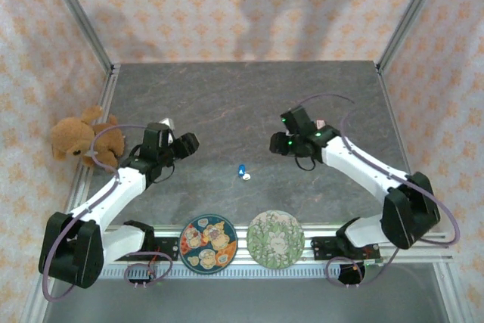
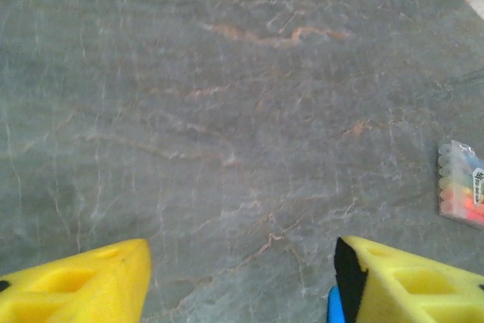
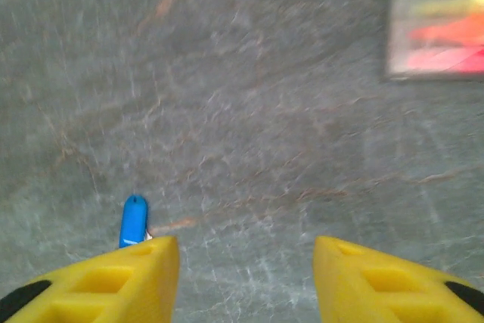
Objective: Remove the keys from the keyring
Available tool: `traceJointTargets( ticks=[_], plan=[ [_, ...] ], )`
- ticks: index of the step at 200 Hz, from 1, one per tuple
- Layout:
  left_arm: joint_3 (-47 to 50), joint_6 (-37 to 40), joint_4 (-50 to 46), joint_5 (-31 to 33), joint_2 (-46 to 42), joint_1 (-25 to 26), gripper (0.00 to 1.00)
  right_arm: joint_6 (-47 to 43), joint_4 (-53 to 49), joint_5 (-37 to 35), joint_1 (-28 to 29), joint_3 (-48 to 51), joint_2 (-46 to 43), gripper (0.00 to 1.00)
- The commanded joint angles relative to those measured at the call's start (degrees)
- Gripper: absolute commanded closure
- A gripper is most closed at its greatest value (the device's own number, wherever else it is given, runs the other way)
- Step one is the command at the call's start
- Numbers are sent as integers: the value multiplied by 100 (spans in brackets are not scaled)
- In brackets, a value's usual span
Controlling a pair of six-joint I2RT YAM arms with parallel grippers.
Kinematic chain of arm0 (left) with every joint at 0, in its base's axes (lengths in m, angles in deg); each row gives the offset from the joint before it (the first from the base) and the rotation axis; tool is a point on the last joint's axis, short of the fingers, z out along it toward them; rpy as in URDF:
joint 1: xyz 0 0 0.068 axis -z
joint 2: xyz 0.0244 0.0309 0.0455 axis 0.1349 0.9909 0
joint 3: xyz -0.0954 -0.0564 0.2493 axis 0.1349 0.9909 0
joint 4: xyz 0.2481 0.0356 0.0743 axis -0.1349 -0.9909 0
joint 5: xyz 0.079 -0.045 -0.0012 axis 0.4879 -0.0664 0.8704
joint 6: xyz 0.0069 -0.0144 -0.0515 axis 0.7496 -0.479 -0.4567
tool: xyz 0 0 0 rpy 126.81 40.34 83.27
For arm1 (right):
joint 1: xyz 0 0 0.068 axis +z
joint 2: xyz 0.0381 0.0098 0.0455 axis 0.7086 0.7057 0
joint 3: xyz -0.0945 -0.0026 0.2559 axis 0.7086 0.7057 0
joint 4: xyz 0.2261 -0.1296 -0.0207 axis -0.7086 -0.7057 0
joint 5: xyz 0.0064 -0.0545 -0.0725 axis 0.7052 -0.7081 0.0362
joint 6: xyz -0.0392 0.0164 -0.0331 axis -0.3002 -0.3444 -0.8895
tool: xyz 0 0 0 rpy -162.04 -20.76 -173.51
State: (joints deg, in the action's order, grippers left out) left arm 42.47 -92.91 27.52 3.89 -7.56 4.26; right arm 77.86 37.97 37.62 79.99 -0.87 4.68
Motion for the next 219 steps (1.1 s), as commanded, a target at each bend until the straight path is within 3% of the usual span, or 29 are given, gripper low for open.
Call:
traceJointTargets(
  ticks=[1, 47, 91, 219],
  plan=[
    [419, -363, -34, -276, -226, 37, 31, 51, -262, -379, 577, -356, 486, 55],
    [889, -598, 87, -332, -400, 38, 31, 20, -436, -559, 1436, -977, 1406, 55],
    [1041, -663, 68, -306, -624, 38, 31, -38, -558, -618, 1856, -1381, 2031, 56],
    [1226, -718, 77, -351, -750, 40, 30, -265, -1164, -751, 2016, -2061, 3119, 65]
  ],
)
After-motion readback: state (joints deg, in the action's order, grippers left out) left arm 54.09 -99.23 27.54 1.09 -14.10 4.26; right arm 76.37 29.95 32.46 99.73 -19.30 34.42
